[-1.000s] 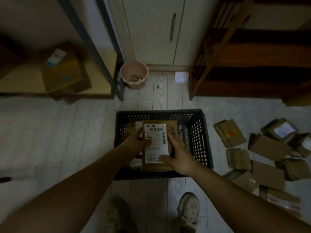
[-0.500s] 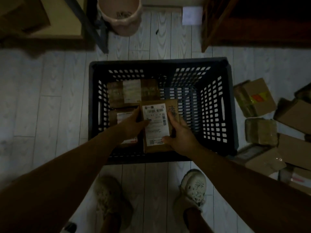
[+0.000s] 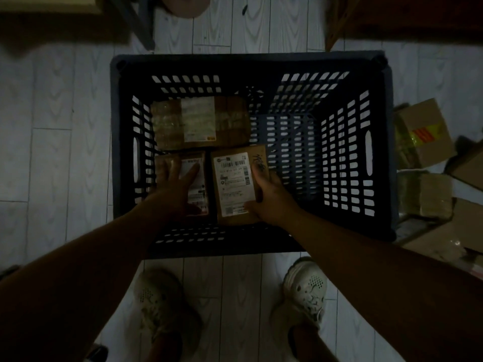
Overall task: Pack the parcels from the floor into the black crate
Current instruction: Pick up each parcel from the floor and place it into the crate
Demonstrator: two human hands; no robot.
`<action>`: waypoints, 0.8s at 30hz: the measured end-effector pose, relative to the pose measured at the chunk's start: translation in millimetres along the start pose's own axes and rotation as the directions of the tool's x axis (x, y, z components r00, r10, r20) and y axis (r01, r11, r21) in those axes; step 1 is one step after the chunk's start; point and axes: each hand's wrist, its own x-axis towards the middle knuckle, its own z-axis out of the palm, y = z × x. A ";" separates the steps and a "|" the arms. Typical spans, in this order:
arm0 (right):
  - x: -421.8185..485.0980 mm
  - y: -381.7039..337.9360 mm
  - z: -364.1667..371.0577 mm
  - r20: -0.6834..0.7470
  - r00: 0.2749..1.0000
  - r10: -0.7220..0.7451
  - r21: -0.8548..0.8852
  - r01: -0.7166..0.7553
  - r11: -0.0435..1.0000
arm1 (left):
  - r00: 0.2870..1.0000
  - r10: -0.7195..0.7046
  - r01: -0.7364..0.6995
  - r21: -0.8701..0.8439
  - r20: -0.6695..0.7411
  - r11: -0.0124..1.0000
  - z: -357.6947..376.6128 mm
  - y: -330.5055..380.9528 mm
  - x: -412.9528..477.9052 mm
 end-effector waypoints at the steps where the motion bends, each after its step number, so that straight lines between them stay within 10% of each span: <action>1: 4.7 0.5 3.3 0.015 1.000 0.002 -0.014 -0.001 1.000 | 1.000 0.006 -0.006 0.011 -0.006 1.000 2.1 -1.9 2.9; 24: 74.1 19.0 42.0 0.153 0.942 0.297 -0.294 -0.244 0.924 | 0.990 0.104 -0.092 0.121 -0.093 0.988 16.9 -15.2 19.5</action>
